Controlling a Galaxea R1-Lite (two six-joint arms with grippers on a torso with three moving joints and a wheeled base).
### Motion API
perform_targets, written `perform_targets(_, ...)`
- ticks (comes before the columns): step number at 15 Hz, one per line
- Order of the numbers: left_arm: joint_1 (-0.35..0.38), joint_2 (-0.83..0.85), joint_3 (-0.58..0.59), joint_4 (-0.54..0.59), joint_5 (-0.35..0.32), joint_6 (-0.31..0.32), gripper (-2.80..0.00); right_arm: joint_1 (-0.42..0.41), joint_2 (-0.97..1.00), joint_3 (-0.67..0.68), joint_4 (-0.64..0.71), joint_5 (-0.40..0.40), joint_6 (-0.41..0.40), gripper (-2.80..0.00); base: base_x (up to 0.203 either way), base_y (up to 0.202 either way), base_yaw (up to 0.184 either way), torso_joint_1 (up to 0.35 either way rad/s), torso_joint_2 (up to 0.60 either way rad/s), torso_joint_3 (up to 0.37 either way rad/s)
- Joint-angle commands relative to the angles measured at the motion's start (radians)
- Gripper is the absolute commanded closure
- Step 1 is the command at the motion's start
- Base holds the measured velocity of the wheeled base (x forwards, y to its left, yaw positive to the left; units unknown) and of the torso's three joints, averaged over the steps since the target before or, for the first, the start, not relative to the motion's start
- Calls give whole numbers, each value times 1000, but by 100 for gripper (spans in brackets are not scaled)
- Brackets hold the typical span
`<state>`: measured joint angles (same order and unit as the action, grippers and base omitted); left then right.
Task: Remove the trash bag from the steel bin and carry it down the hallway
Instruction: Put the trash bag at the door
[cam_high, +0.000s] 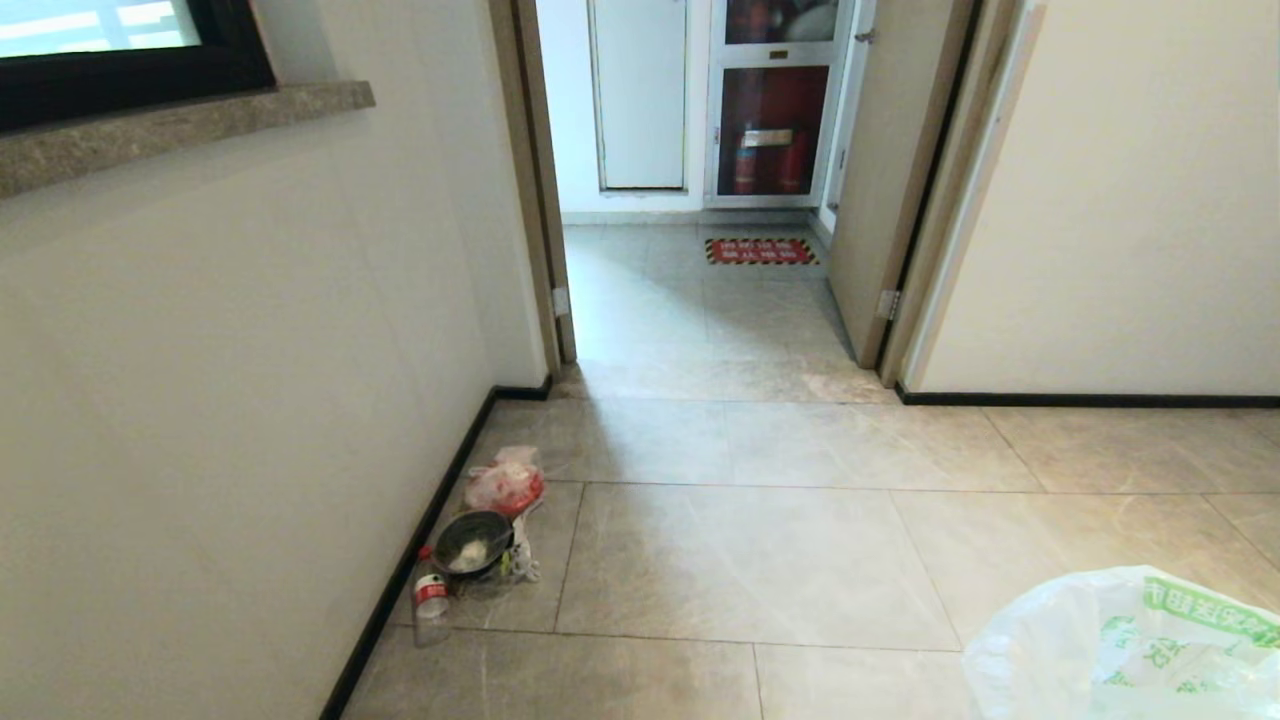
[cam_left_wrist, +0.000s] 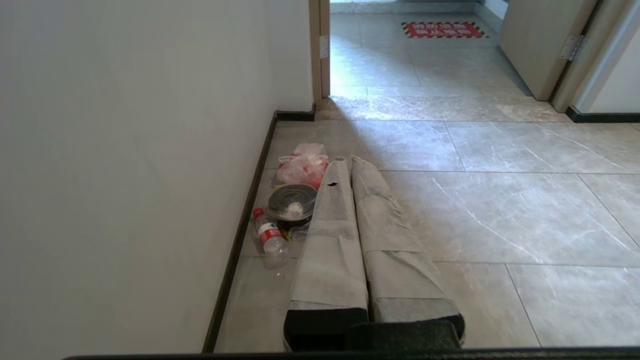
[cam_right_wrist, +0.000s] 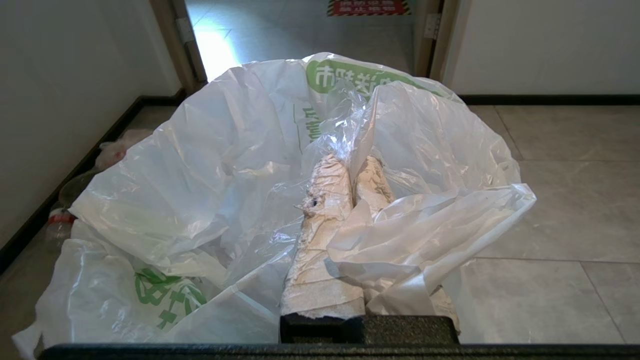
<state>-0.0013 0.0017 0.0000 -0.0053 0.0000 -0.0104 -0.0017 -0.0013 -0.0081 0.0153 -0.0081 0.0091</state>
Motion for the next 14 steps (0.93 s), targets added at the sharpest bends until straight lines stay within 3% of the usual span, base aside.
perform_targets(1, 1, 0, 0, -1, 0, 0, 0, 2, 0, -1, 2, 0, 0, 0, 193, 0, 4, 4, 4, 5)
perform_targets(8, 1, 0, 0, -1, 0, 4, 0, 2, 0, -1, 0, 0, 0, 0, 192, 0, 1, 2, 2, 2)
perform_targets(14, 1, 1, -1, 2, 0, 9, 0, 2, 0, -1, 0, 0, -1, 0, 35, -11, 2, 0, 1, 1)
